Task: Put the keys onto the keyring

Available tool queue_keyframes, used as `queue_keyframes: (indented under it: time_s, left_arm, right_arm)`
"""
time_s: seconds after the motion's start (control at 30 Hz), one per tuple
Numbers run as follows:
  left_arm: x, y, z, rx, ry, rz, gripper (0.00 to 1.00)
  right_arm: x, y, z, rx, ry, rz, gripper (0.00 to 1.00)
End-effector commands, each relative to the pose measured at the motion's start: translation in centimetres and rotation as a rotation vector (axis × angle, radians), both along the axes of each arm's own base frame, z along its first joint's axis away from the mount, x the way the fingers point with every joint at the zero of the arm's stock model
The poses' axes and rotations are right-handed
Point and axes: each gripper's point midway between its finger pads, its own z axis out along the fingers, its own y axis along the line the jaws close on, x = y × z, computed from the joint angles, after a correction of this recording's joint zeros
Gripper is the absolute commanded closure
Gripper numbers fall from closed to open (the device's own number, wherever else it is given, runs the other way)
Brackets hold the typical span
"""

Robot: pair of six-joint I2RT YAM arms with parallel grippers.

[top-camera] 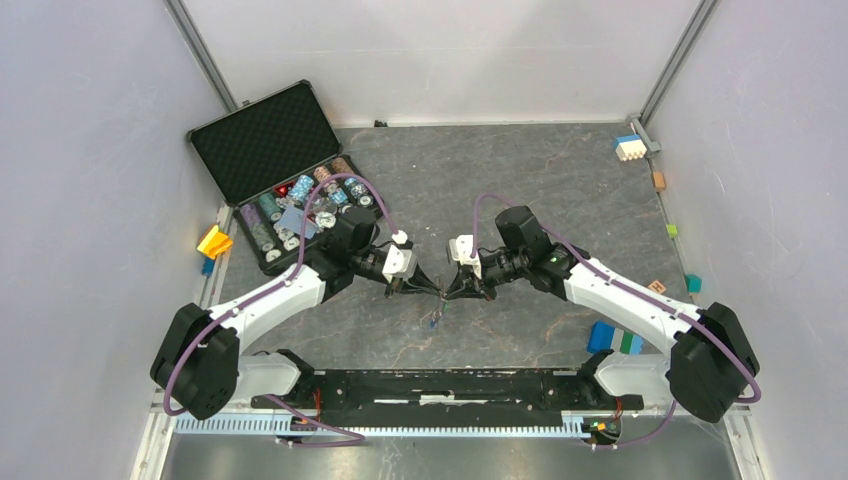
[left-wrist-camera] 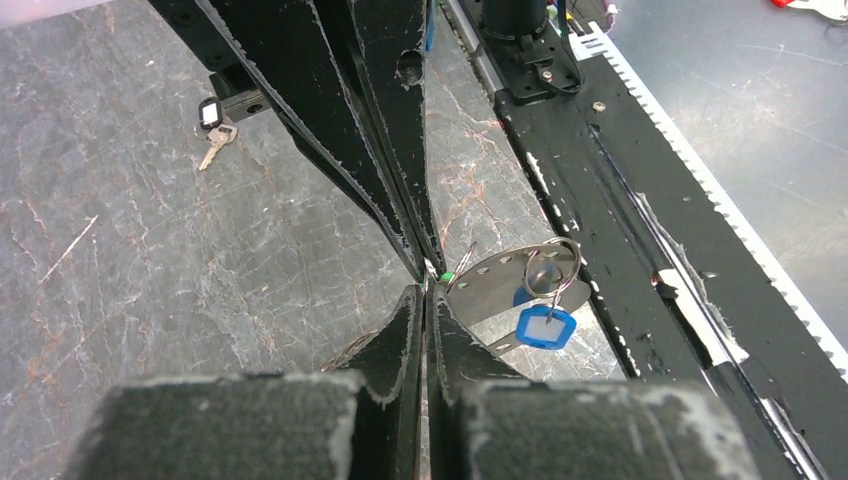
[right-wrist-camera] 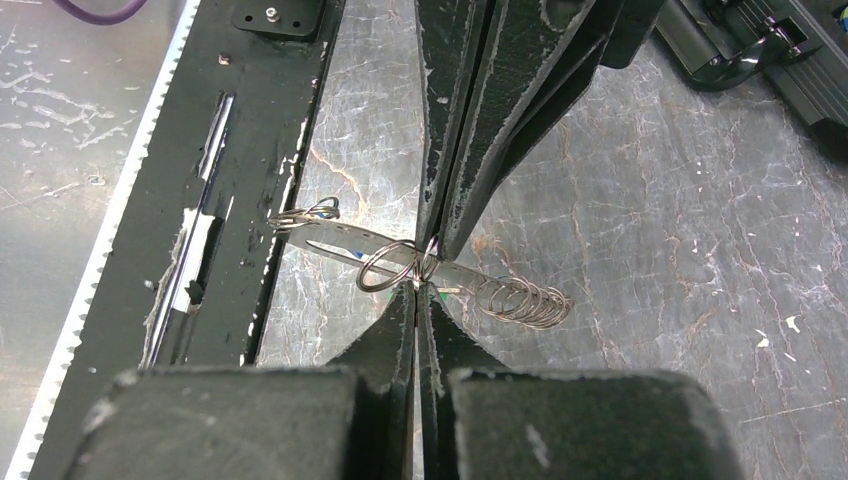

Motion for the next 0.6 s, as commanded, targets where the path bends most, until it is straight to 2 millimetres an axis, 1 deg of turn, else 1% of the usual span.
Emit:
queue_keyframes:
  time_s: [0.0, 0.57]
  left_arm:
    - [0.3, -0.26, 2.01, -0.056, -0.039, 0.004, 0.98]
    - [0.2, -0.23, 1.99, -0.062, -0.028, 0.006, 0.98]
  right_arm:
    - [0.19, 0.08, -0.38, -0.003, -0.013, -0.009, 1.0]
    - [0.42, -0.19, -0.4, -0.005, -0.037, -0.029, 1.0]
